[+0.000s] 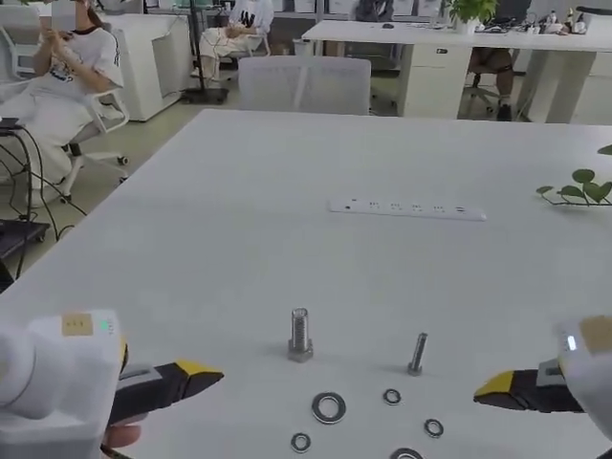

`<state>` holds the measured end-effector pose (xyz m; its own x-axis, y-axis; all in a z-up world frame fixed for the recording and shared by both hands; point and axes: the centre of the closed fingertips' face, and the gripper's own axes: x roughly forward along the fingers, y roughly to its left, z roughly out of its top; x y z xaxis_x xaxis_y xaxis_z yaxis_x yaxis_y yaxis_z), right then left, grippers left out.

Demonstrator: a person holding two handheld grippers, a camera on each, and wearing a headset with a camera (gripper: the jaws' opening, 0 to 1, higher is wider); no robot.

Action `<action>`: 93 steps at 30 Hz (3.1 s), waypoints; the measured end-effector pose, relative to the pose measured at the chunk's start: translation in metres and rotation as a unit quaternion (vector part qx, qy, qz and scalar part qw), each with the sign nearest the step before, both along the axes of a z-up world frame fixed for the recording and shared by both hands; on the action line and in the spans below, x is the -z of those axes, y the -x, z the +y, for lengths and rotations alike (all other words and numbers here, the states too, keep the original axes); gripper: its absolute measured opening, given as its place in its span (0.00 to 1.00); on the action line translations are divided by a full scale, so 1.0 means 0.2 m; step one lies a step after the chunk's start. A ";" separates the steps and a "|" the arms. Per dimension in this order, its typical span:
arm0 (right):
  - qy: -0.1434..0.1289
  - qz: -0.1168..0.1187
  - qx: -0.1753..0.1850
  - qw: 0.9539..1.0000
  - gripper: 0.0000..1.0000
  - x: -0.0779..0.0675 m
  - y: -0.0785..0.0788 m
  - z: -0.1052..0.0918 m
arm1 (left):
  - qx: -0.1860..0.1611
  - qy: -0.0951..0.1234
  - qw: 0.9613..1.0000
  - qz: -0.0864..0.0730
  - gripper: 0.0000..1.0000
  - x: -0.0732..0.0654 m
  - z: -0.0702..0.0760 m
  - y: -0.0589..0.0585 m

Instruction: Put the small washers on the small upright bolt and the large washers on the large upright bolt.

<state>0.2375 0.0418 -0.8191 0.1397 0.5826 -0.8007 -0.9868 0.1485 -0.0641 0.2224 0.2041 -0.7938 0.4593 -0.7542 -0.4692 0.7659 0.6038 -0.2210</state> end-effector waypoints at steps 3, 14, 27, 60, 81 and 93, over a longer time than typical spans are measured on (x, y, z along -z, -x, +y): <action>0.008 0.002 -0.009 1.000 0.61 0.00 0.00 0.02 | 0.000 0.000 1.000 -0.001 0.92 0.00 0.00 0.00; 0.057 0.004 -0.043 0.997 0.53 0.07 -0.02 0.04 | 0.001 0.000 1.000 -0.001 0.92 0.00 -0.01 0.01; 0.088 0.011 -0.075 0.993 0.47 0.12 -0.04 0.10 | 0.000 -0.001 1.000 -0.004 0.92 -0.01 -0.02 0.01; 0.143 0.040 -0.130 0.980 0.35 0.27 -0.03 0.19 | -0.022 0.007 1.000 -0.008 0.92 -0.01 0.02 0.01; 0.187 0.026 -0.148 0.971 0.27 0.30 -0.03 0.17 | -0.030 0.011 0.999 -0.014 0.92 -0.02 0.02 0.01; 0.213 0.026 -0.155 0.964 0.25 0.30 -0.04 0.17 | -0.035 0.013 0.999 -0.017 0.91 -0.03 0.03 0.01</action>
